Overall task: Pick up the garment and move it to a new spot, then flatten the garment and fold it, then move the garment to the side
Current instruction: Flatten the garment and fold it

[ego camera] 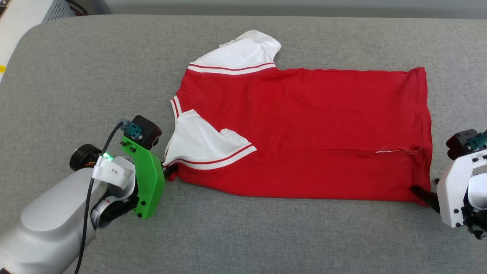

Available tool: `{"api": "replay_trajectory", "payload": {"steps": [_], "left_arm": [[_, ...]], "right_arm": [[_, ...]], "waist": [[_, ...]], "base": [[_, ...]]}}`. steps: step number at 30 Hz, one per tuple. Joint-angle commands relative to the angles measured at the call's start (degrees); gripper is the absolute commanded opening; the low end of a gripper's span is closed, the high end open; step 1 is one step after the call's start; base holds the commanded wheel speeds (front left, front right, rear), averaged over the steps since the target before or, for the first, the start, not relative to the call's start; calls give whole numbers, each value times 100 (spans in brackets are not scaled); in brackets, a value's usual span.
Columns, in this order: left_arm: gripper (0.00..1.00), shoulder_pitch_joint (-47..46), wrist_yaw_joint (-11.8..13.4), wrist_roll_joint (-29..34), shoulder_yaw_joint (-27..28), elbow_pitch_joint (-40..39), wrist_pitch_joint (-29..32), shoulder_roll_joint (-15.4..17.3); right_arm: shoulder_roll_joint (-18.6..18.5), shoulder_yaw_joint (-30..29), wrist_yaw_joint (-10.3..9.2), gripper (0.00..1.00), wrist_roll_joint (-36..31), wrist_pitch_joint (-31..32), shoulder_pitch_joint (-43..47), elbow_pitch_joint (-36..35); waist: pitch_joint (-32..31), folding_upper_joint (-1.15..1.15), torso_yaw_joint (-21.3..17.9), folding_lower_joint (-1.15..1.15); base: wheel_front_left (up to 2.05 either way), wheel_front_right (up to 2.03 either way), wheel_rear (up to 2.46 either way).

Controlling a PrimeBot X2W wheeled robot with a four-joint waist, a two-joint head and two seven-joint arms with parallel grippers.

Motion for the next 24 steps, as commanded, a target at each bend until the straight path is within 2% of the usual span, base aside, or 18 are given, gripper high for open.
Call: {"api": "replay_trajectory", "payload": {"steps": [1, 5, 6, 7, 15, 24], "left_arm": [[0, -96, 29, 28, 10, 28, -56, -28], [0, -52, 23, 37, -12, 94, -122, -42], [0, -41, 21, 32, -15, 110, -138, -49], [0, -24, 19, 24, -18, 130, -158, -54], [0, 230, 5, -101, 3, 243, -394, 3], [0, 826, 230, -308, 15, -296, -513, 410]], "right_arm": [[162, 174, -2, 100, -16, -41, 91, 152], [326, 412, -2, 100, 81, -246, 193, 382], [326, 456, -2, 42, 99, -294, 195, 413], [312, 504, -2, 0, 124, -377, 181, 427], [104, 428, -2, 0, 283, -1095, 156, 379], [-188, 132, -2, 0, 372, -1573, 712, -233]], "waist": [[51, 0, 36, 0], [72, 0, 27, 0], [68, 0, 22, 0], [55, 0, 12, 0], [-336, 0, -76, 0], [-869, 0, -158, 0]], "base": [[0, 0, 0], [0, 0, 0], [0, 0, 0], [0, 0, 0], [0, 0, 0], [0, 0, 0]]}}
